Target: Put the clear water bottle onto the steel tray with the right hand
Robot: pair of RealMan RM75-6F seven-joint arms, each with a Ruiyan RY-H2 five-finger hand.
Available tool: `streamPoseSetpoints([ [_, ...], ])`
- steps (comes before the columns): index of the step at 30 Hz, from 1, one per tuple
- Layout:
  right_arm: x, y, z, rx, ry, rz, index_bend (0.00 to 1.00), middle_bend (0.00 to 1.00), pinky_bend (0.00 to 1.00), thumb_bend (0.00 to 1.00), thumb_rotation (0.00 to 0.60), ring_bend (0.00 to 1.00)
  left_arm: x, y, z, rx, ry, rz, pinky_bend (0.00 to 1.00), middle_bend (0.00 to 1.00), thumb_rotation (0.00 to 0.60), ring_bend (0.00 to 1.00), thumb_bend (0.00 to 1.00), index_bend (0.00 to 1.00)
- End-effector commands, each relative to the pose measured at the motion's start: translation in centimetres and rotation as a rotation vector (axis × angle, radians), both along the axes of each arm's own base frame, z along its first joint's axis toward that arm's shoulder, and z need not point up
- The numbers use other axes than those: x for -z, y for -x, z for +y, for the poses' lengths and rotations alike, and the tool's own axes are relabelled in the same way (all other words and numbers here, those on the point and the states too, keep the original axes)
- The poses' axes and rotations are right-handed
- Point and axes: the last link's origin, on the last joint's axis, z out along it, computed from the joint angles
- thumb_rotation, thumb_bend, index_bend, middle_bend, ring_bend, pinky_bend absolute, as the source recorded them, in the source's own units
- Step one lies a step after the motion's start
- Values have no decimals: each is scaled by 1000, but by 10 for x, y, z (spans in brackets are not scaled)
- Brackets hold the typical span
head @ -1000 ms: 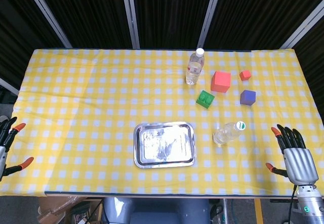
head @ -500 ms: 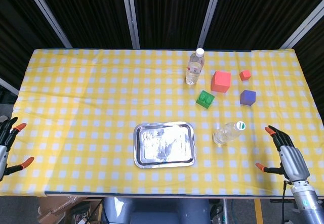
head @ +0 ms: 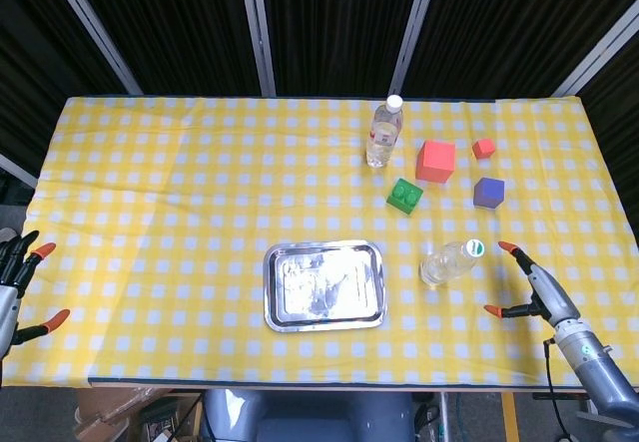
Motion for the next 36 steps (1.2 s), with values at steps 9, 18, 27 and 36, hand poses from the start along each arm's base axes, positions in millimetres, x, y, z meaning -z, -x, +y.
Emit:
streamPoseSetpoints([
  [9,27,-17,0,37,-54,-241,115,100,0,112,600,0,0,1,0,-8,-1,-2,0,21,600,0,170,141],
  [18,40,-30,0,-13,-110,-417,120,104,0,113,600,0,1,2,2,-17,-1,-1,0,21,600,0,173,150],
  [27,52,-44,-3,-61,-98,-519,120,104,0,112,600,0,5,3,4,-33,14,10,0,20,600,0,174,156],
  [36,64,-46,-14,-68,-19,-544,120,104,0,112,600,0,6,4,6,-44,17,16,0,16,600,0,174,160],
])
